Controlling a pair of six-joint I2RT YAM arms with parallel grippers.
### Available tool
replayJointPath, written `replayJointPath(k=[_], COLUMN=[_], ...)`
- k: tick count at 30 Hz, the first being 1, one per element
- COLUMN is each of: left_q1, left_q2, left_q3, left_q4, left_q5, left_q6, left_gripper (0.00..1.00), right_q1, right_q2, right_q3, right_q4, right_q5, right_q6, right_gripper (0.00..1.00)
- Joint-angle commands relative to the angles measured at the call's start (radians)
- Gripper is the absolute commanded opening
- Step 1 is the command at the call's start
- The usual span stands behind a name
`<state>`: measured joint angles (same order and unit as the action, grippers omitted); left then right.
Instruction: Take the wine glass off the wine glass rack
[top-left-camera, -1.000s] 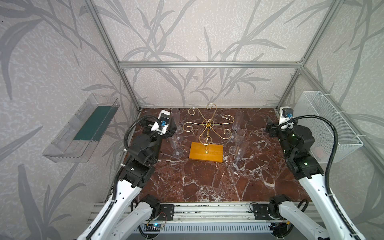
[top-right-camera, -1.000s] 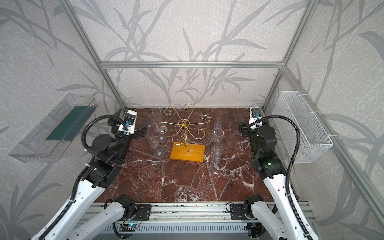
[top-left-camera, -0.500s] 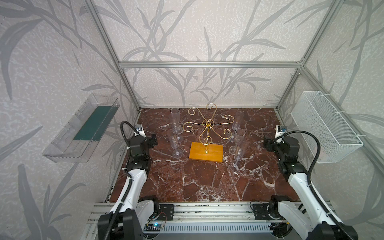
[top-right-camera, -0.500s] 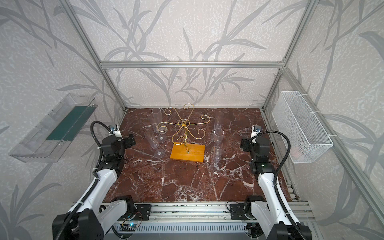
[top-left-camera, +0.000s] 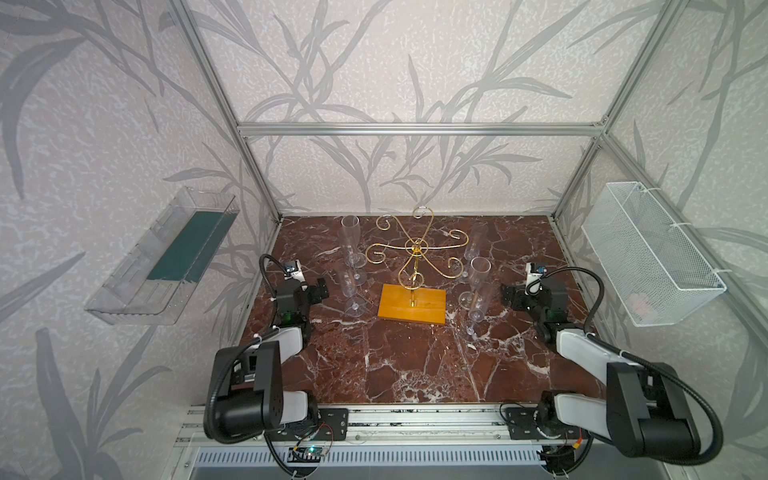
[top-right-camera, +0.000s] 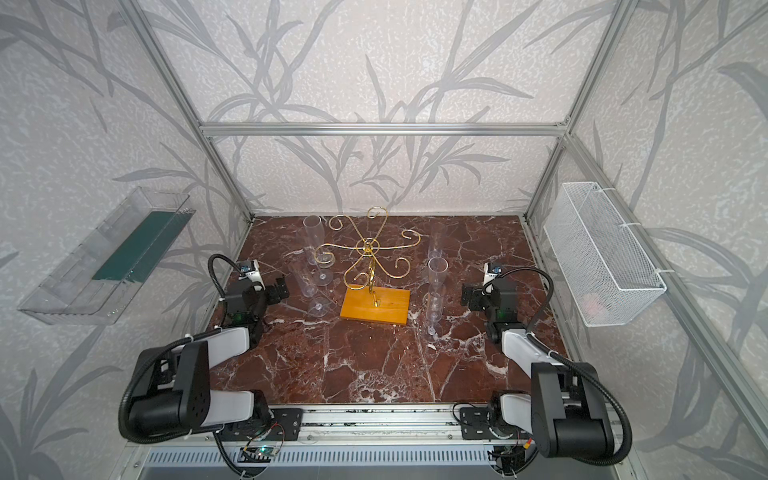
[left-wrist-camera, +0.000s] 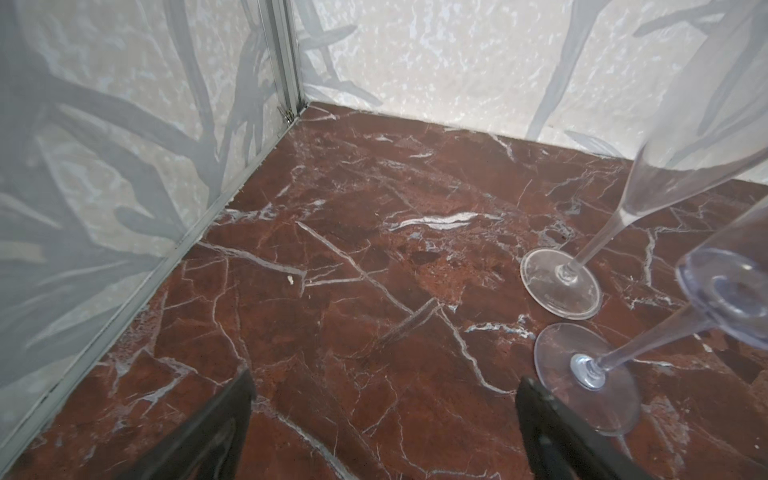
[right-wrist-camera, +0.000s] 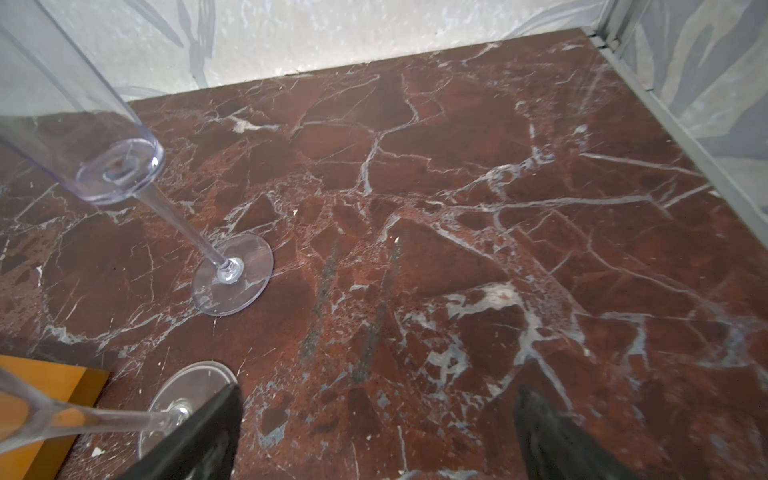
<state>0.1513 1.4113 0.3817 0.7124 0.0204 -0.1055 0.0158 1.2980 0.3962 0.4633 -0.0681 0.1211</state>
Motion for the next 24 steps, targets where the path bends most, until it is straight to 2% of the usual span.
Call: replayJointPath(k=[1,3,6,9,12,14,15,19,24], left_q1=[-0.012,-0.033,-0.062,-0.072,-0.072,-0.074,-0.073,-0.075,-0.075], left_q2=[0.07,0.075,0.12,0.16,0.135,0.156,0.149,0.15,0.15], left_q3=[0.003,0.037,0.027,-0.012,0.005,-0.008,-0.001,-0.003,-0.006], left_q4=[0.152,0.071,0.142,0.262,0.181,0.245,0.217,0.222,0.227], left_q5=[0.027,0.029,-0.004,-0.008,-0.007,-0.01,-0.011,-0.013,-0.014], left_q6=[-0.009,0.02,0.049,0.058,0.056,0.058,0.059,0.061,0.061], left_gripper=[0.99,0.99,0.99,0.99,0.99,0.99,0.99,0.99,0.99], right_q1=[0.022,0.025,0.027,0.028,0.047,0.049,0.053,0.061,0.061], right_q2=[0.07,0.075,0.086,0.175,0.29,0.239,0.224,0.261,0.237], right_q3=[0.018,0.059,0.035,-0.035,-0.065,-0.028,-0.011,-0.034,-0.017], right_q4=[0.143,0.075,0.169,0.397,0.598,0.444,0.382,0.492,0.416], right_q5=[0.058,0.069,0.107,0.125,0.128,0.131,0.139,0.152,0.151], right_q6=[-0.033,-0.073,-0.114,-0.118,-0.142,-0.142,-0.141,-0.148,-0.149], right_gripper=[0.99,0.99,0.99,0.99,0.99,0.99,0.99,0.99,0.99])
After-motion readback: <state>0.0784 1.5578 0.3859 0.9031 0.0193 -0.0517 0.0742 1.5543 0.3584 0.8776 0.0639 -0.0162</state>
